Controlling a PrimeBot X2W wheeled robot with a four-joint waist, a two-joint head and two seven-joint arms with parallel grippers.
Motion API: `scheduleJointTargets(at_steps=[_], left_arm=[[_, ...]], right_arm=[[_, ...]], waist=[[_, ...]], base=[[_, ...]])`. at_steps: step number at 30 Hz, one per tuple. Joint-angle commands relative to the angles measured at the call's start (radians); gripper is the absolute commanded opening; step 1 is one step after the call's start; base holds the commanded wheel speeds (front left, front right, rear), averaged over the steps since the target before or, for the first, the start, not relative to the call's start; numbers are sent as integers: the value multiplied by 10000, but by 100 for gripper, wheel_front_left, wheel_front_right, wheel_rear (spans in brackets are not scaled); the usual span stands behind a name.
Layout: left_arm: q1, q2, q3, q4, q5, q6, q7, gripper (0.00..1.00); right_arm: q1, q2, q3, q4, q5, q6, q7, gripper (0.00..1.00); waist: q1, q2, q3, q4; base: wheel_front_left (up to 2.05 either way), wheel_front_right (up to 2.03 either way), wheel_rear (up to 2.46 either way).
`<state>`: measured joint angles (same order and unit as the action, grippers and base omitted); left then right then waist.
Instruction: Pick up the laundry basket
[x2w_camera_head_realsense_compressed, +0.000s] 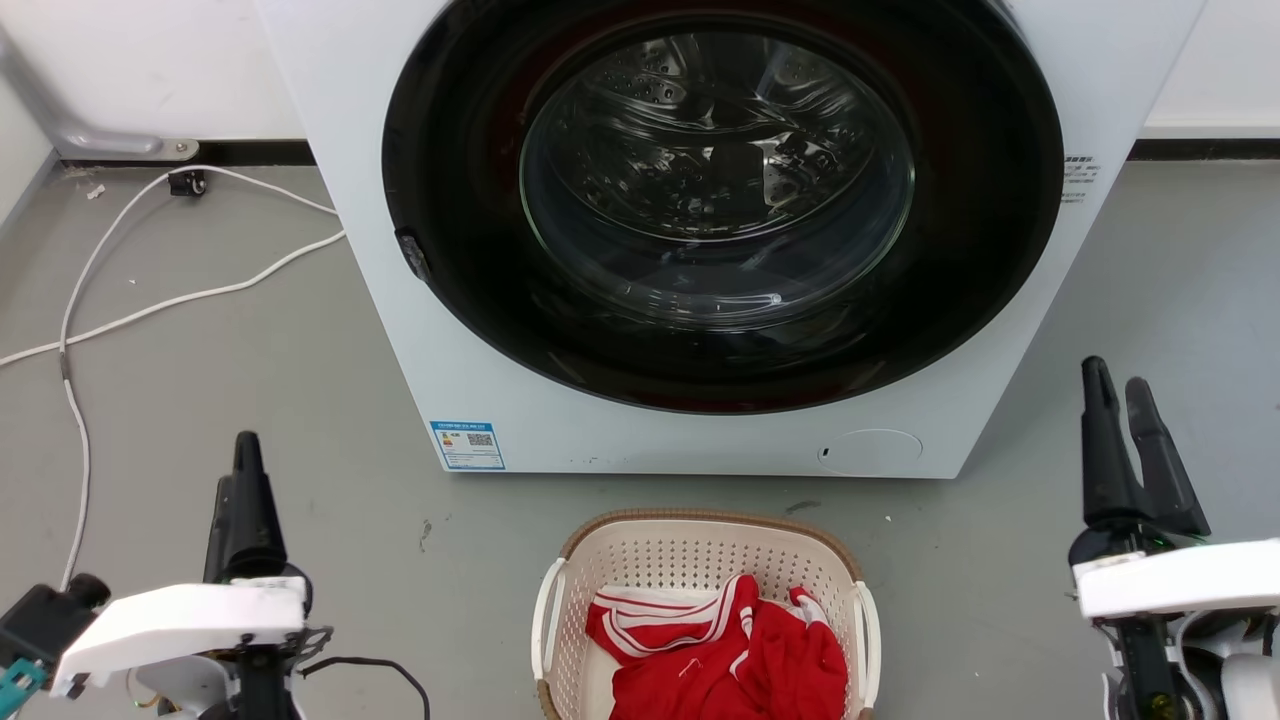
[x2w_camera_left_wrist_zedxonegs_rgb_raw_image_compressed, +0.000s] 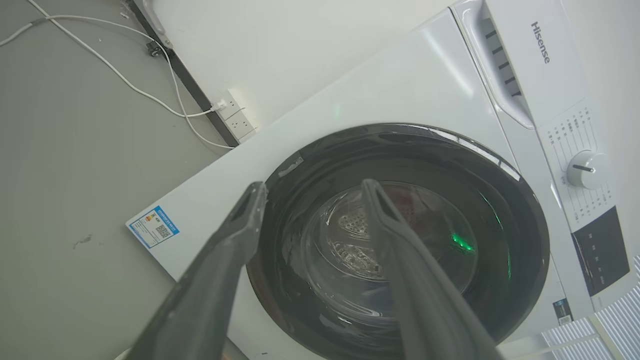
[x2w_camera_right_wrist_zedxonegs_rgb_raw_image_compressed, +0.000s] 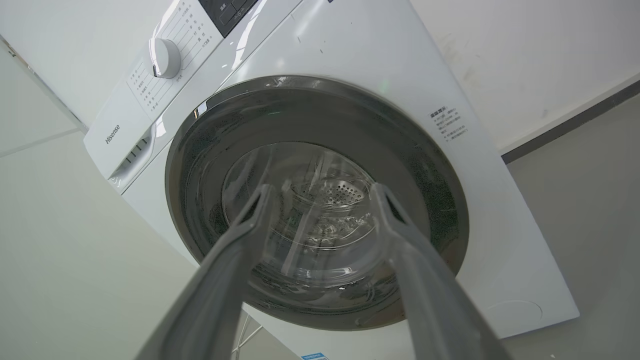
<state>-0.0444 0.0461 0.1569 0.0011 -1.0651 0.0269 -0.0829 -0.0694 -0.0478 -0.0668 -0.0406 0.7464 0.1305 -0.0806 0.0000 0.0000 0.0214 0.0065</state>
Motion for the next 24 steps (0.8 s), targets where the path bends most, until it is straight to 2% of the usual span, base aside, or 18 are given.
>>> scheduleJointTargets(at_steps=[1, 4, 9, 16, 24], left_arm=[[35, 39, -116, -338, 480, 67, -94, 100], [112, 40, -387, -645, 1277, 177, -189, 100], [270, 41, -941, -954, 2533, 55, -334, 100], [370, 42, -1538, -1153, 4212, -220, -539, 100], [498, 61, -2164, -1017, 5999, -291, -743, 100]], right_arm=[[-227, -36, 109, -310, -527, 2, -104, 100], [-189, -36, 331, -505, -1400, 2, -199, 100], [-93, -36, 521, -702, -2517, 2, -356, 100], [85, -36, 649, -754, -3597, 1, -551, 100], [273, -35, 673, -407, -4469, 1, -763, 100]], waist=[[0, 0, 7, -2], [0, 0, 36, -5], [0, 0, 69, -11], [0, 0, 92, -21], [0, 0, 104, -45]], base=[[0, 0, 0], [0, 0, 0], [0, 0, 0], [0, 0, 0], [0, 0, 0]])
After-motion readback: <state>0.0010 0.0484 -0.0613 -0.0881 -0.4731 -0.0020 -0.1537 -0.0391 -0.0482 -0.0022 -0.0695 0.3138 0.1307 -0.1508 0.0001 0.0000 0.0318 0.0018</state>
